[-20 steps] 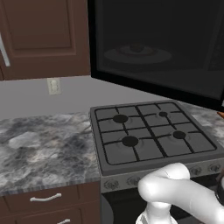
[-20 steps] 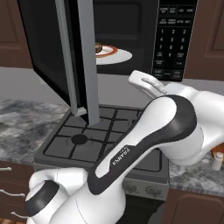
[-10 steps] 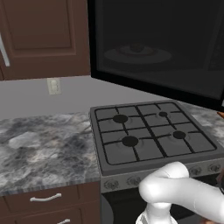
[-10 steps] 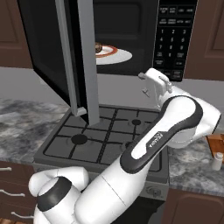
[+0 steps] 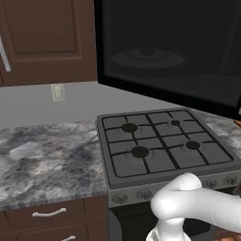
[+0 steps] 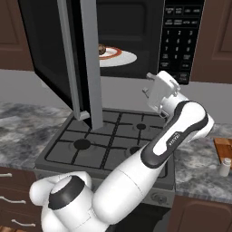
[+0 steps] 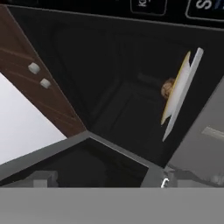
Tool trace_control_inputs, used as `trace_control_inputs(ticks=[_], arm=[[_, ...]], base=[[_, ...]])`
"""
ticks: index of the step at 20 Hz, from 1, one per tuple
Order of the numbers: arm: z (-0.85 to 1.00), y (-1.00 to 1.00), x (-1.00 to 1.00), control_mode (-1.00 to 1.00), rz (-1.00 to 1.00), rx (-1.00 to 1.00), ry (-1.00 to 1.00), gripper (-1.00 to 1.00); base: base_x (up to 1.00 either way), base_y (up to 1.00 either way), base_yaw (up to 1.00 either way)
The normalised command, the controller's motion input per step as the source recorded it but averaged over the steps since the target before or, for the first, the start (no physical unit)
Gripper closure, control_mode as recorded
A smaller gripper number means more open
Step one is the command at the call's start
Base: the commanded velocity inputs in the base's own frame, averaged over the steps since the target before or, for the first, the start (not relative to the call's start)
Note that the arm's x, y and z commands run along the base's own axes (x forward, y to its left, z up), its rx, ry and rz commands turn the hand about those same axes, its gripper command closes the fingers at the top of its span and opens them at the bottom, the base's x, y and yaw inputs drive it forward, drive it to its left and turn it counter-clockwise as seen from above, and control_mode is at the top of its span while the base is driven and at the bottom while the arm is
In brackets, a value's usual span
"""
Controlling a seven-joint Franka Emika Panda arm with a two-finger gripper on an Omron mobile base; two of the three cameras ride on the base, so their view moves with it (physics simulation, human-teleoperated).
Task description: Retrieve the reheated potato from the microwave, then place the potato, cheese, and condiment on the cutting board.
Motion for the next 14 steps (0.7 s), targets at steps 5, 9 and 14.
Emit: trace_control_inputs(ticks=[5,9,14], arm=[[0.00,0.29,0.00,-1.00,0.15,0.10,-0.01,-1.00],[0.00,0.44,0.00,-1.00,0.15,0.06,-0.03,-1.00],[0.00,0.38,0.00,-1.00,0.17,0.02,-0.06,-1.00]], base=[[0.00,0.00,0.00],[0.00,0.00,0.00],[0.00,0.00,0.00]])
